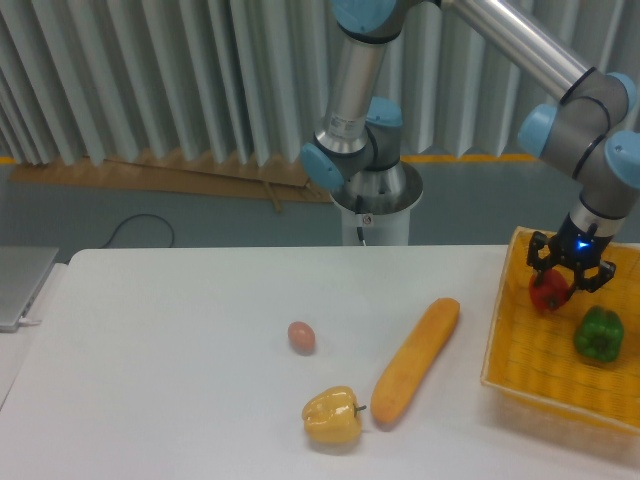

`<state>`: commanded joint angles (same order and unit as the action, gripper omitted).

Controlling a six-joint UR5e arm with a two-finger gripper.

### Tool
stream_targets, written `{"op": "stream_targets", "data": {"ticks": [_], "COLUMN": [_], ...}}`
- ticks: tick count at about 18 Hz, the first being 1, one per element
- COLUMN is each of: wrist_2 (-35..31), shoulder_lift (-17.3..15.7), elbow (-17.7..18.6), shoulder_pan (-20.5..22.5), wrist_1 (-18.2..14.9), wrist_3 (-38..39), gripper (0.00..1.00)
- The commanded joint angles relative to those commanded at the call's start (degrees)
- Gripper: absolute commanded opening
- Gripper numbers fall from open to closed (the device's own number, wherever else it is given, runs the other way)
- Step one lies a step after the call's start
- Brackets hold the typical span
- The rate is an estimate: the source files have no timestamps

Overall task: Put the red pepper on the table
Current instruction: 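Adjust the gripper around the red pepper and close on it, then lift the red pepper out of the basket toward the bread loaf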

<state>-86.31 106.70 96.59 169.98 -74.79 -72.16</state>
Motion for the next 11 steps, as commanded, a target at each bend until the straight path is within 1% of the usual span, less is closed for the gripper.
{"op": "stream_targets", "data": {"ticks": [1, 4, 5, 7, 8, 10, 11], "wrist_2": [0.00, -0.17, -0.18, -0.09, -0.09, -0.09, -0.09], "shoulder_lift": [0.00, -0.44, -0.53, -1.66, -2.11, -3.16, -3.77], "elbow": [-0.26, -0.79, -1.31, -3.50, -4.30, -5.45, -6.06], "shoulder_pan": [0.00, -0.26, -0.44, -0.79, -1.22, -1.75, -2.36], "wrist_1": [-0.09, -1.23, -2.28, -6.31, -7.63, -9.05, -10.36], "wrist_3": [0.08, 0.69, 0.61, 0.87, 0.88, 1.49, 2.27], "gripper": [0.09, 0.08, 0.08, 0.08, 0.08, 0.11, 0.11]}}
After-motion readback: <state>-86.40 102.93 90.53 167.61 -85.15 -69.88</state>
